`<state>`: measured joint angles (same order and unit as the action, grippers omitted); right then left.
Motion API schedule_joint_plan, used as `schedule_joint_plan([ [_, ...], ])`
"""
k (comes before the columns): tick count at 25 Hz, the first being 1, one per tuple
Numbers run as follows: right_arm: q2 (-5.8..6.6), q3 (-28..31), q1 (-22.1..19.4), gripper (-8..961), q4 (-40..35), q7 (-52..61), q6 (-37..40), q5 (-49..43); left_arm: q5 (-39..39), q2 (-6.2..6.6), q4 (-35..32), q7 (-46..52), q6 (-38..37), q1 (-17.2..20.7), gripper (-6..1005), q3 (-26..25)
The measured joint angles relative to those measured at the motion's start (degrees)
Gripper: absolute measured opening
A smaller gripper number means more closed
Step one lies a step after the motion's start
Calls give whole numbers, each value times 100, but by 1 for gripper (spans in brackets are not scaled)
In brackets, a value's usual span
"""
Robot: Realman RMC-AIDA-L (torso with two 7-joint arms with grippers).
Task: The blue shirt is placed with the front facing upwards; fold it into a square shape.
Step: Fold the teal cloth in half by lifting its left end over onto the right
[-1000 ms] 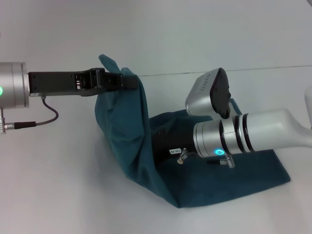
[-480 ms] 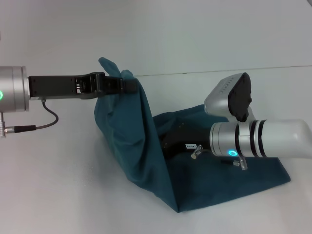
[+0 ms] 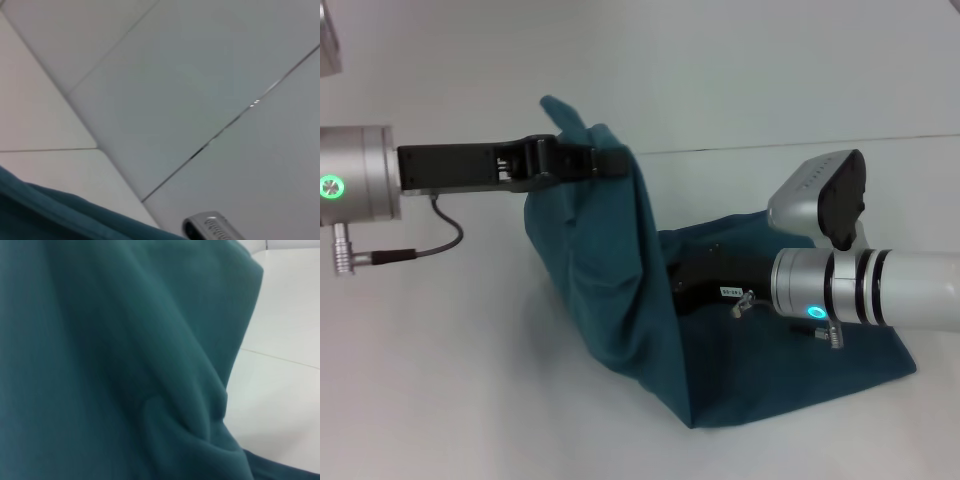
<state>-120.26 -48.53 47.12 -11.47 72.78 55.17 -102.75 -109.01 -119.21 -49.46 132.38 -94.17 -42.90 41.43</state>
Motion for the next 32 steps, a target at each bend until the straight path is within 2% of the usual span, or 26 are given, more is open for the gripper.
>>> schedule_joint_plan([
  [17, -7, -19, -304, 5, -76, -29, 263, 0, 272, -258, 320, -196, 174, -441, 32, 120],
  [24, -16, 12, -377, 6, -69, -157, 345, 6, 280, -235, 353, -199, 220, -444, 33, 203],
  [32, 14, -23, -742, 6, -323, -289, 498, 86, 270, -185, 353, -199, 237, -383, 33, 208],
])
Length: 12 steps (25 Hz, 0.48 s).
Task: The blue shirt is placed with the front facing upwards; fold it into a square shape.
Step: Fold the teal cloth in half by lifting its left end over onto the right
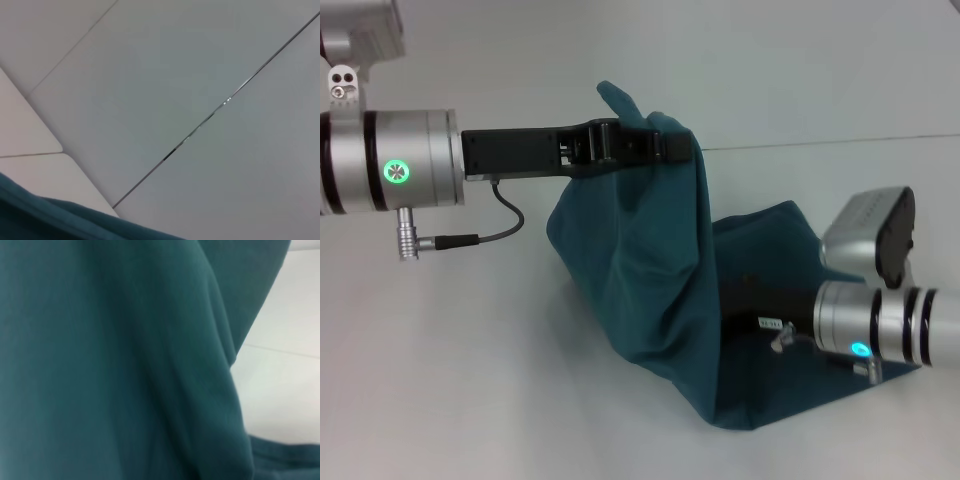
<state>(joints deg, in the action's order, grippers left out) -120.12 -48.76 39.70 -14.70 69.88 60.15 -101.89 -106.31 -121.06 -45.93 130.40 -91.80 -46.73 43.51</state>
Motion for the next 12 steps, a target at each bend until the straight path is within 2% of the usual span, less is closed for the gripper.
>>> schedule_joint_plan([
  [6, 13, -200, -237, 7, 37, -314, 323, -24, -10, 9, -16, -2, 19, 6, 33, -19],
  [12, 1, -401, -253, 7, 61, -321, 349, -32, 6, 47, -9, -49, 22, 7, 33, -14],
])
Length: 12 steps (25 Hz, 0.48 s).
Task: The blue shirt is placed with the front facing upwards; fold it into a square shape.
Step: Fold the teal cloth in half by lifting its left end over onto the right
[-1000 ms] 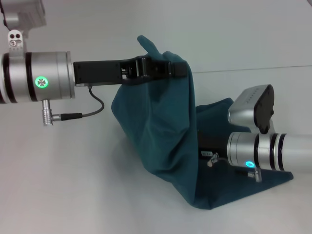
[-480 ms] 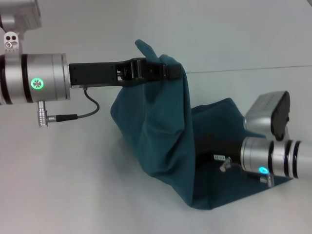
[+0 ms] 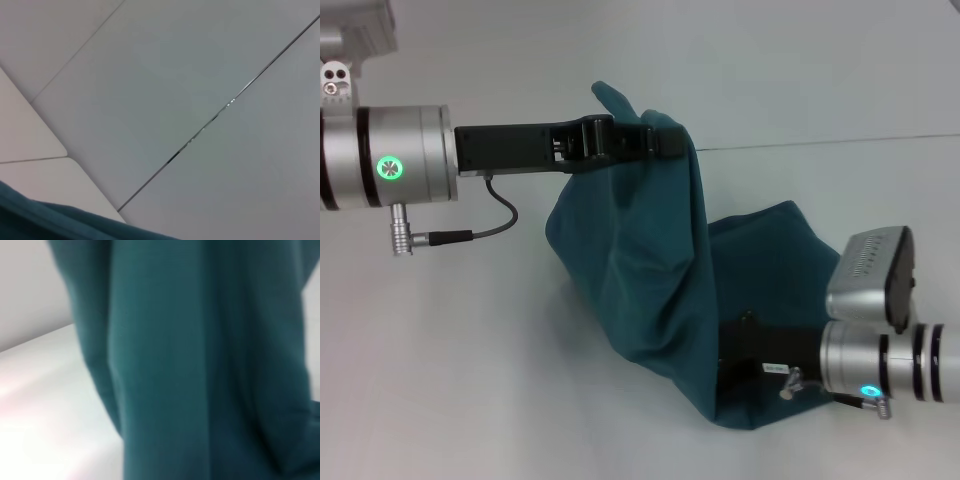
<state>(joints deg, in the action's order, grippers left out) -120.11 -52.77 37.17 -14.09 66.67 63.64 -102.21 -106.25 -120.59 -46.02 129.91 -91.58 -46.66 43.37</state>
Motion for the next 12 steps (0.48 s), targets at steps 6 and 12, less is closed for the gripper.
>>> schedule_joint_plan([
  [6, -66, -127, 365, 8, 203, 28, -12, 67, 8, 9, 4, -15, 0, 0, 32, -10],
  [12, -83, -129, 870, 8, 540, 61, -109, 84, 14, 9, -5, -29, 0, 0, 32, 9],
])
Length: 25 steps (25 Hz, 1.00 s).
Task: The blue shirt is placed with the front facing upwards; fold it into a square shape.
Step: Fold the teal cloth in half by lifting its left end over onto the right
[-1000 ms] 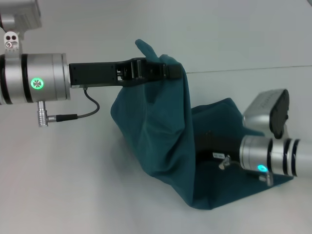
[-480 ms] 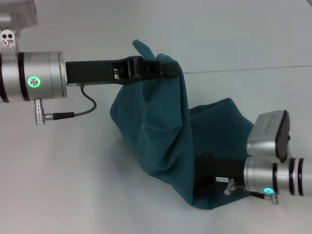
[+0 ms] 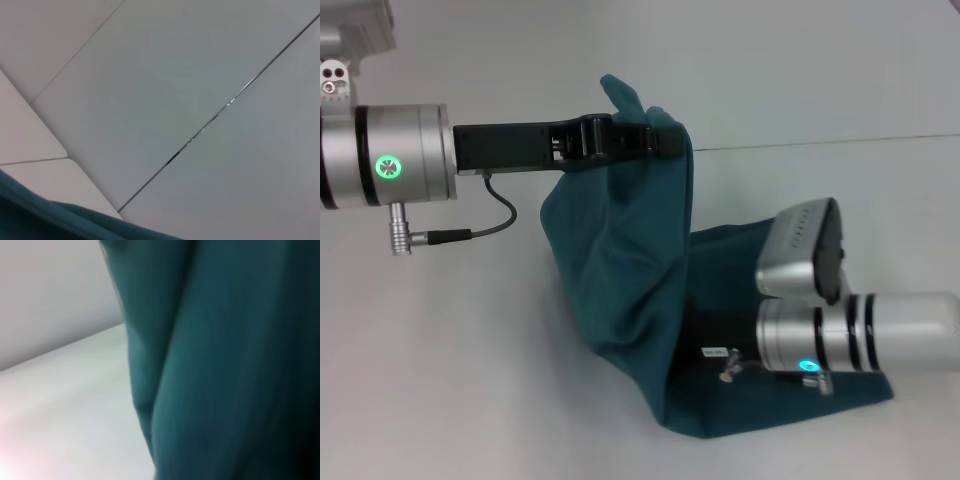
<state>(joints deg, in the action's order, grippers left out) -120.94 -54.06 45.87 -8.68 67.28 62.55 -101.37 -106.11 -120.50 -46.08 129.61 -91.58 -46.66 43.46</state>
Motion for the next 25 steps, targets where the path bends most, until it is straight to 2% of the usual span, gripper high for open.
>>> schedule_joint_plan([
  [3, -7, 1, 248, 8, 172, 8, -109, 3, 3, 7, -4, -11, 0, -1, 32, -13],
  [7, -6, 31, 274, 9, 231, 9, -191, 15, 4, 11, 9, -42, -3, 5, 32, -19],
  [11, 24, 82, 14, 9, 135, -45, -199, 200, 4, 7, 18, -83, -3, 41, 32, -34],
  [22, 105, 83, -873, 10, -503, -93, -178, 846, 6, -315, 108, -396, 173, -30, 32, 13],
  [25, 142, 176, -1144, 10, -721, -66, -153, 1004, 15, -346, 342, -516, 295, -95, 31, 17],
])
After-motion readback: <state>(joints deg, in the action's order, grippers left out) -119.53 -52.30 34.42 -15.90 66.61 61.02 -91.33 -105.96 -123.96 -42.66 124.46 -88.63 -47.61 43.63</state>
